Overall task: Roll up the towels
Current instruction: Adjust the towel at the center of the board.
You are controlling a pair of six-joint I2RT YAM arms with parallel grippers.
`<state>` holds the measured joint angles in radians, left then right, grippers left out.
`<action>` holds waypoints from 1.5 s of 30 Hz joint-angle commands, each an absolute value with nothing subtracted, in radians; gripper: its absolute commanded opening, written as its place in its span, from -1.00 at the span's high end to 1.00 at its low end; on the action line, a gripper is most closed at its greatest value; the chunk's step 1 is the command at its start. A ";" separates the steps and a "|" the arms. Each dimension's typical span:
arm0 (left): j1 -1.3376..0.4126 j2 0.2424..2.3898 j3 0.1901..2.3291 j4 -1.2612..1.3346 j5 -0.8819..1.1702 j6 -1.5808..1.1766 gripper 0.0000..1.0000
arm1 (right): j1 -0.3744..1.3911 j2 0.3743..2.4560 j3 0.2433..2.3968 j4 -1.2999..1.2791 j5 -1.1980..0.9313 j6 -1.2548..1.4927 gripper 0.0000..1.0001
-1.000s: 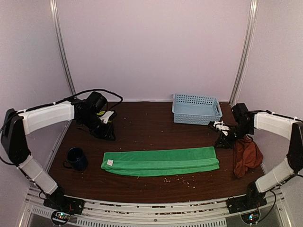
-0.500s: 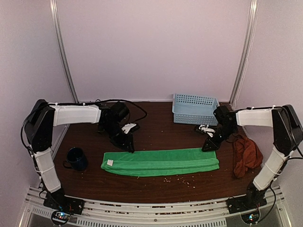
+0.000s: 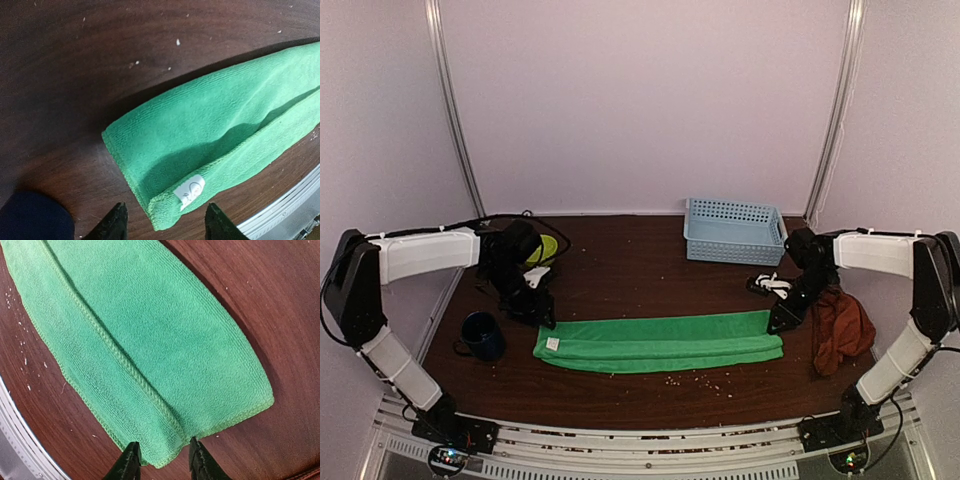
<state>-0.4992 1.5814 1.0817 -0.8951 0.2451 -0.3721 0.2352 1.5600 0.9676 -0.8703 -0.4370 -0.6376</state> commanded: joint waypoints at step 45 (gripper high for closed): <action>-0.524 1.350 0.845 -0.883 0.415 -0.351 0.88 | 0.216 1.072 0.645 -0.825 -0.446 -1.048 0.84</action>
<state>-0.5102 1.4063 0.8913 -0.8398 0.3504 -0.3218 0.2176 1.1652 0.6834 -0.8455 -0.4744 -0.9398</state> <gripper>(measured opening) 0.013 0.053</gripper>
